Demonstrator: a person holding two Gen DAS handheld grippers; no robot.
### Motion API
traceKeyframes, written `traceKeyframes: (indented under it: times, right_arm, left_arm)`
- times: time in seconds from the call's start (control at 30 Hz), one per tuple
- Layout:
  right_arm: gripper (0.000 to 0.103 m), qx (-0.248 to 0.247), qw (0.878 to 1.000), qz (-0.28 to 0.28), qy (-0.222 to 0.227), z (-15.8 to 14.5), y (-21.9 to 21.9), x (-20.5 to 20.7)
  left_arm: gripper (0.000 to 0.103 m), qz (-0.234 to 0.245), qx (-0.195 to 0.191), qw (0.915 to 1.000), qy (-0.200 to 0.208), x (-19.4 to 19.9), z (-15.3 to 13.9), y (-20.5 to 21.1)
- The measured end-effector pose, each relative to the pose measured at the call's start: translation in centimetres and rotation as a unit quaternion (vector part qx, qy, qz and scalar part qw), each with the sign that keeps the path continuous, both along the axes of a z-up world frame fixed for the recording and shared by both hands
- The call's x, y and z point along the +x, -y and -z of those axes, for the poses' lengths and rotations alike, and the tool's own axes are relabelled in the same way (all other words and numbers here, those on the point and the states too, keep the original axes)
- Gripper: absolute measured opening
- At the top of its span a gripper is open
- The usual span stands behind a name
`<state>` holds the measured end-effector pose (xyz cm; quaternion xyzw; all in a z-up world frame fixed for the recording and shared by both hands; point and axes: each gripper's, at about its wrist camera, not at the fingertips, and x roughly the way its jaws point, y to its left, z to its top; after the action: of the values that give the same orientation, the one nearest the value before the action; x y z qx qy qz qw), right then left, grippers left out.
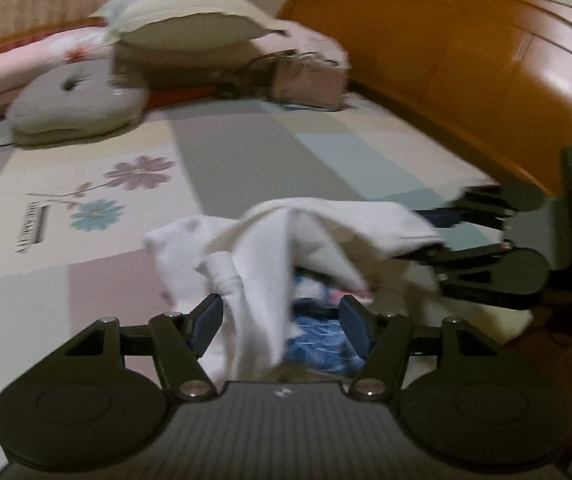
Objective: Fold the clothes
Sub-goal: 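Close the left gripper on the shirt collar while the right gripper grasps the collar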
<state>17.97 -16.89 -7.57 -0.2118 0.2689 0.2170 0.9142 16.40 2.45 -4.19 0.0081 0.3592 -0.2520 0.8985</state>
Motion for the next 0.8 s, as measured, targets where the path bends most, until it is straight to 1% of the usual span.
traceKeyframes:
  times: [0.03, 0.1, 0.2, 0.23, 0.3, 0.37, 0.4, 0.47, 0.5, 0.57, 0.6, 0.63, 0.67, 0.73, 0.8]
  right_arm:
    - [0.035, 0.001, 1.000, -0.015, -0.003, 0.0, -0.1, -0.3]
    - [0.027, 0.003, 0.999, -0.039, -0.010, -0.1, -0.1, -0.7]
    - [0.022, -0.003, 0.999, -0.038, -0.011, 0.0, 0.1, -0.3]
    - [0.020, -0.002, 0.999, -0.037, -0.013, -0.1, 0.2, -0.1]
    - [0.020, 0.007, 0.999, -0.039, -0.020, -0.1, 0.5, 0.3]
    - [0.020, 0.016, 0.998, -0.044, -0.029, -0.2, 0.6, 0.6]
    - [0.019, 0.019, 0.998, -0.048, -0.033, -0.1, 0.5, 0.7]
    - [0.018, 0.026, 0.997, -0.053, -0.040, -0.1, 0.5, 0.9]
    - [0.017, 0.029, 0.997, -0.054, -0.041, -0.1, 0.6, 1.1]
    - [0.016, 0.034, 0.997, -0.054, -0.045, -0.1, 0.8, 1.3]
    - [0.016, 0.037, 0.997, -0.055, -0.047, -0.1, 0.9, 1.5]
    - [0.015, 0.040, 0.996, -0.055, -0.049, -0.2, 1.0, 1.6]
    - [0.013, 0.043, 0.996, -0.055, -0.051, -0.2, 1.2, 1.7]
    - [0.011, 0.049, 0.996, -0.056, -0.055, -0.2, 1.4, 2.0]
    - [0.010, 0.062, 0.995, -0.055, -0.062, -0.5, 1.8, 2.6]
  left_arm:
    - [0.063, 0.009, -0.002, 1.0000, 0.001, -0.2, 0.2, 0.2]
    - [0.063, 0.013, 0.002, 0.9999, -0.004, -0.5, 0.6, 0.1]
    - [0.063, -0.005, 0.003, 0.9999, -0.011, -0.5, 0.9, -0.9]
    - [0.063, -0.012, -0.008, 0.9998, -0.016, -0.4, 0.9, -1.5]
    - [0.063, -0.015, -0.048, 0.9984, -0.026, -0.3, 0.8, -2.5]
    - [0.061, -0.008, -0.079, 0.9962, -0.034, -0.1, 0.8, -2.8]
    - [0.059, -0.003, -0.092, 0.9950, -0.040, 0.1, 0.9, -2.8]
    - [0.043, 0.007, -0.112, 0.9922, -0.054, 0.3, 1.2, -2.9]
    - [0.039, 0.011, -0.120, 0.9908, -0.062, 0.3, 1.5, -2.9]
    - [0.026, 0.001, -0.120, 0.9903, -0.071, 0.4, 1.8, -3.4]
    - [0.020, -0.009, -0.114, 0.9906, -0.075, 0.4, 1.9, -3.5]
    - [0.007, -0.020, -0.108, 0.9908, -0.079, 0.5, 2.1, -3.8]
    - [0.005, -0.029, -0.108, 0.9906, -0.079, 0.6, 2.2, -4.1]
    - [0.004, -0.041, -0.106, 0.9910, -0.070, 0.6, 1.7, -4.5]
    - [0.002, -0.052, -0.085, 0.9935, -0.055, 1.2, 1.0, -4.6]
